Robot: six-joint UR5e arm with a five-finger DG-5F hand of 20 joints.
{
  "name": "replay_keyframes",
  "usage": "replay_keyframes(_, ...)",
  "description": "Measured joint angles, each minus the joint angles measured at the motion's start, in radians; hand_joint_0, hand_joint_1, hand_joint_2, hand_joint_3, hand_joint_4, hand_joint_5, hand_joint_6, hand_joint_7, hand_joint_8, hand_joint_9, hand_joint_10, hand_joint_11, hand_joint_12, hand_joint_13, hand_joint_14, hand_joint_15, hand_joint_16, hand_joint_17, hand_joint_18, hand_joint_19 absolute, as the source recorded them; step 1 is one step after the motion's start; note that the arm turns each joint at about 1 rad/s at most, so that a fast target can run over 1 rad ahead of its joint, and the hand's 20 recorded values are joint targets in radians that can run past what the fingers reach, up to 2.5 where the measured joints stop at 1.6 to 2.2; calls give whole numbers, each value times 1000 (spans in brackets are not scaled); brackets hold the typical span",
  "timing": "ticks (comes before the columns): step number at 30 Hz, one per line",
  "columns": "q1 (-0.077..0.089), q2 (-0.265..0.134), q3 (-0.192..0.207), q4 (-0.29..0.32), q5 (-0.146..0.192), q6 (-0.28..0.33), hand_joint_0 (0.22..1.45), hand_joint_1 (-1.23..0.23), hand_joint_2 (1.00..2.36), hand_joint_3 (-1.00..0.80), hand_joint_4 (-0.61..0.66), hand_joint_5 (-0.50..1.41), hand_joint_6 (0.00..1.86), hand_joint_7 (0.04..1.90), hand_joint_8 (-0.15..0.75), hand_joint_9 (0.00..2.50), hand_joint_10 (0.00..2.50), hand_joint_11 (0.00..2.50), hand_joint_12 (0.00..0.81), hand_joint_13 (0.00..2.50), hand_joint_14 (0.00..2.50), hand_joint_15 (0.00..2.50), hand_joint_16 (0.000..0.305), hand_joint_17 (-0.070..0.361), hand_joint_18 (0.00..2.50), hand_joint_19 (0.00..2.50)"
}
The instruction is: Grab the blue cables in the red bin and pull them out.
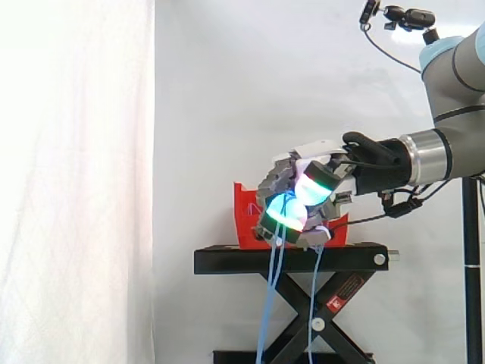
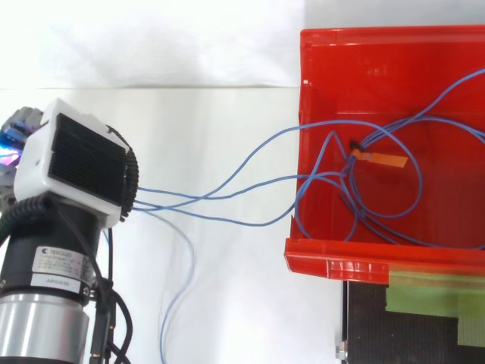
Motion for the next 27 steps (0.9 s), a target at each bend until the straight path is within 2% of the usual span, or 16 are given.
replay_keyframes(9,0,0,27,8,-28,-80,852,-846,1000,-1000,-6,931,387,786,265,948,23,853,295,985,2239,1159,39,89,1145,1421)
replay_keyframes(14,0,0,71,33,-82,-182,850,-847,1000,-1000,-8,930,391,775,264,946,24,843,295,983,2250,1151,39,88,1141,1419)
replay_keyframes(19,-3,0,85,77,-120,-297,847,-843,1000,-1000,-15,927,393,780,261,939,24,842,300,981,2251,1154,39,89,1134,1418)
replay_keyframes(23,-4,0,86,95,-127,-318,846,-843,1000,-1000,-14,924,400,773,264,937,22,837,299,980,2251,1148,39,89,1133,1410)
replay_keyframes(27,-6,1,86,101,-128,-311,846,-842,1000,-1000,-6,921,402,777,263,935,24,838,299,979,2247,1153,39,89,1130,1417)
